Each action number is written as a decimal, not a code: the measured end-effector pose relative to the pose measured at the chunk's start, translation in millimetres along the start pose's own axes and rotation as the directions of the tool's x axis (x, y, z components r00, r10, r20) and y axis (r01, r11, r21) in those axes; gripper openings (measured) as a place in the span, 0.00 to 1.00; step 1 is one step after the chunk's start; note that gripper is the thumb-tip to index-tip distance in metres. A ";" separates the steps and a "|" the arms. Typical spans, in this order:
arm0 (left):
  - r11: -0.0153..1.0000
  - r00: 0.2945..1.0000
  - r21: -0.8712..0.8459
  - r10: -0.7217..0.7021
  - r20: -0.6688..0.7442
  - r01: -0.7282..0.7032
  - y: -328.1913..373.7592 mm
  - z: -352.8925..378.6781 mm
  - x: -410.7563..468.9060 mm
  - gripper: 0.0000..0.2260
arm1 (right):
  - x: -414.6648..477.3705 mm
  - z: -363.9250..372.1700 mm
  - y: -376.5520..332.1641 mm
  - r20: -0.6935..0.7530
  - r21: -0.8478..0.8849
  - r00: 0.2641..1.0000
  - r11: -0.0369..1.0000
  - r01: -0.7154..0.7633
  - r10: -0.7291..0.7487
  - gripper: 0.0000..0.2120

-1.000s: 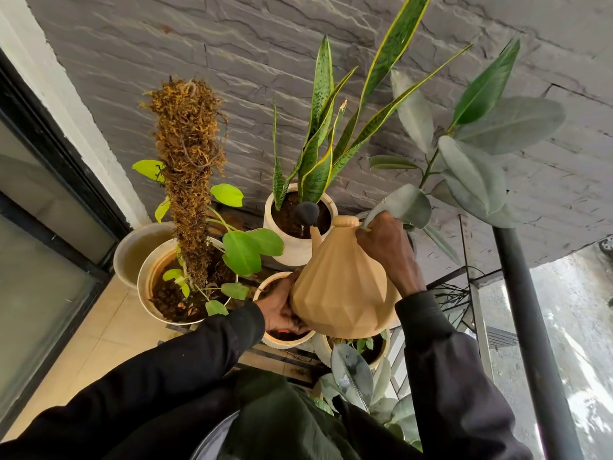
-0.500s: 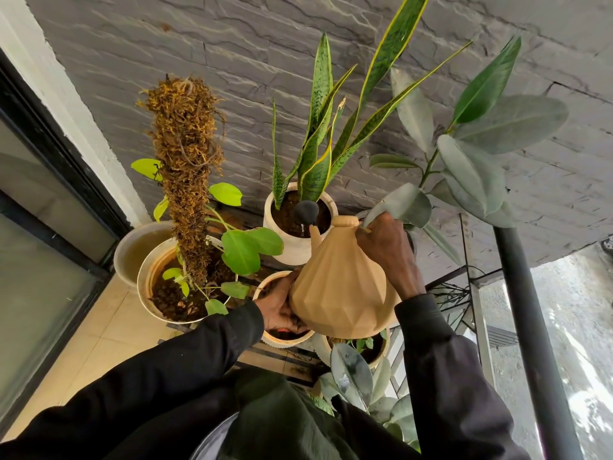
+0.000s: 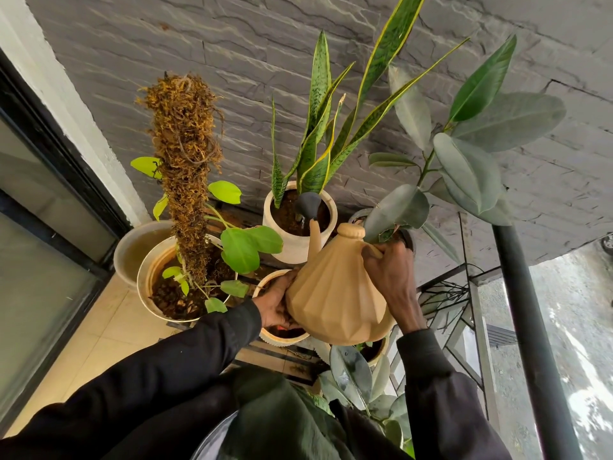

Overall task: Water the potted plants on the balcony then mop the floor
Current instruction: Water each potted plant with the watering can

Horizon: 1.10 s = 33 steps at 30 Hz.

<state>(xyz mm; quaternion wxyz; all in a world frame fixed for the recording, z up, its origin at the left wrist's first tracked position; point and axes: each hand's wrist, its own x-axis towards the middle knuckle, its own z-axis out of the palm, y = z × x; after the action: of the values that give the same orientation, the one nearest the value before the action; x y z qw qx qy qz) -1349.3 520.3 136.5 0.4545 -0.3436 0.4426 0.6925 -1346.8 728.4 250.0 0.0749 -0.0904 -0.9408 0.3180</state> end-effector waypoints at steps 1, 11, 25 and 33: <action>1.000 1.000 0.005 0.006 -0.003 -0.006 -0.2 -0.1 -0.5 0.29 | -3.1 0.1 1.0 -0.007 0.011 1.000 1.000 0.011 -0.011 0.23; 0.998 0.999 0.043 0.046 -0.010 -0.046 1.0 1.7 -1.9 0.27 | -17.1 -2.6 2.8 -0.055 0.074 0.996 0.995 0.072 -0.068 0.26; 0.998 0.999 0.032 0.050 0.006 -0.050 0.2 -4.9 7.4 0.30 | -21.4 -0.6 10.5 -0.047 0.089 0.996 0.993 0.073 -0.070 0.22; 0.997 0.999 0.053 0.053 0.006 -0.054 0.2 -8.3 8.5 0.27 | -24.7 2.2 11.6 -0.061 0.100 0.997 0.993 0.057 -0.052 0.23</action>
<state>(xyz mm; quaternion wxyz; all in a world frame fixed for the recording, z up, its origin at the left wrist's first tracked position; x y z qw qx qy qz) -1351.9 515.4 126.1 0.4458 -0.3178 0.4688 0.6932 -1321.9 730.8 239.1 0.1154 -0.0699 -0.9230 0.3604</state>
